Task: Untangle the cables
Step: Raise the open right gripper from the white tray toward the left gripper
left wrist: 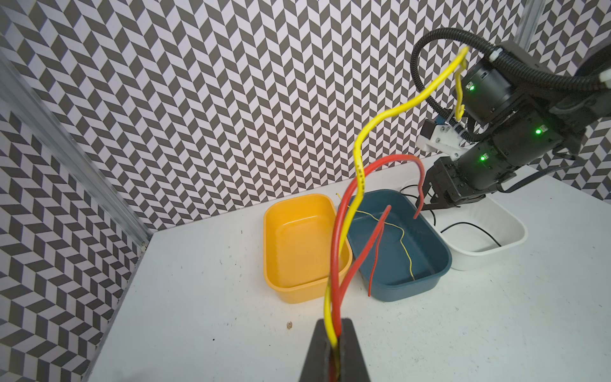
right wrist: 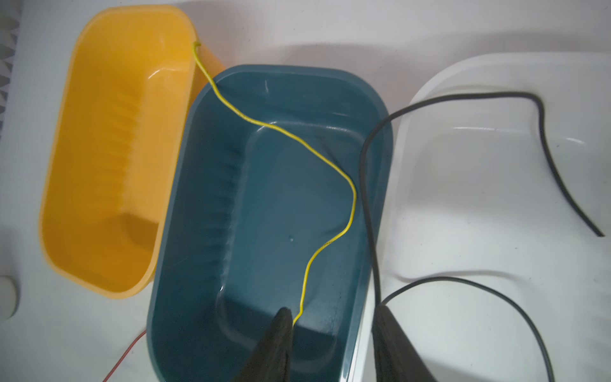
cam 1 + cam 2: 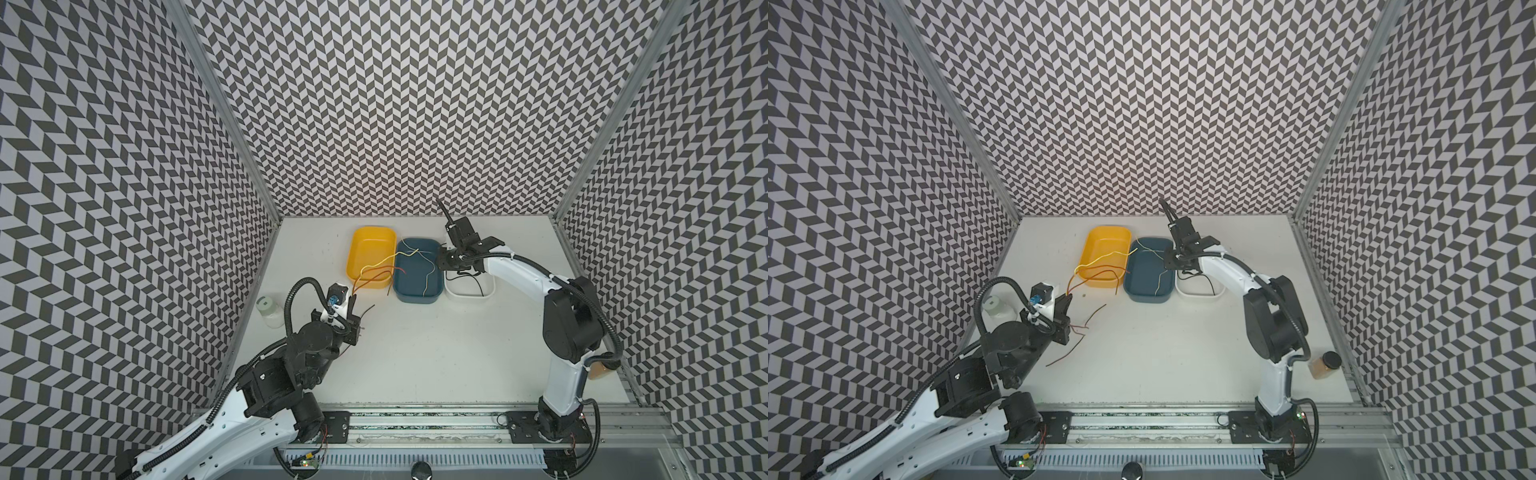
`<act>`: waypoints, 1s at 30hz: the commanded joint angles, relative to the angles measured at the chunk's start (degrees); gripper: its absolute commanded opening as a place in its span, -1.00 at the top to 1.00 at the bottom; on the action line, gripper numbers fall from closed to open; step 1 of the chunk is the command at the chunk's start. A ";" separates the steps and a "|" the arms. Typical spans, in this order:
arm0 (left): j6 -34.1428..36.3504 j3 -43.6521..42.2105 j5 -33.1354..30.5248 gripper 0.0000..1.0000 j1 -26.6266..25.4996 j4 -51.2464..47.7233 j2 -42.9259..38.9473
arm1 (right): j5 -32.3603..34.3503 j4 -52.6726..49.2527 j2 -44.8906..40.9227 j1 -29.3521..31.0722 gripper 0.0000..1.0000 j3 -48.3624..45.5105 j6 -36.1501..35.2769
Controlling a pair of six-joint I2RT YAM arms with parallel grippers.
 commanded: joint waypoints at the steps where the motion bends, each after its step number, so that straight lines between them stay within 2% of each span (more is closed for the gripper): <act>1: -0.50 0.20 0.10 1.00 0.47 0.36 -0.73 | 3.01 0.28 0.44 -0.08 0.19 1.31 -1.99; 9: -0.83 0.25 1.27 1.00 1.47 0.47 -0.72 | 4.69 -1.85 4.65 -0.12 0.31 4.91 -3.35; 24: -0.96 0.18 1.78 1.00 2.00 0.73 -0.76 | 8.74 -4.11 4.65 -0.10 0.98 6.78 -3.45; 30: -0.98 0.13 1.71 1.00 1.98 0.72 -1.10 | 10.47 -4.05 1.36 -0.76 1.00 4.03 -2.79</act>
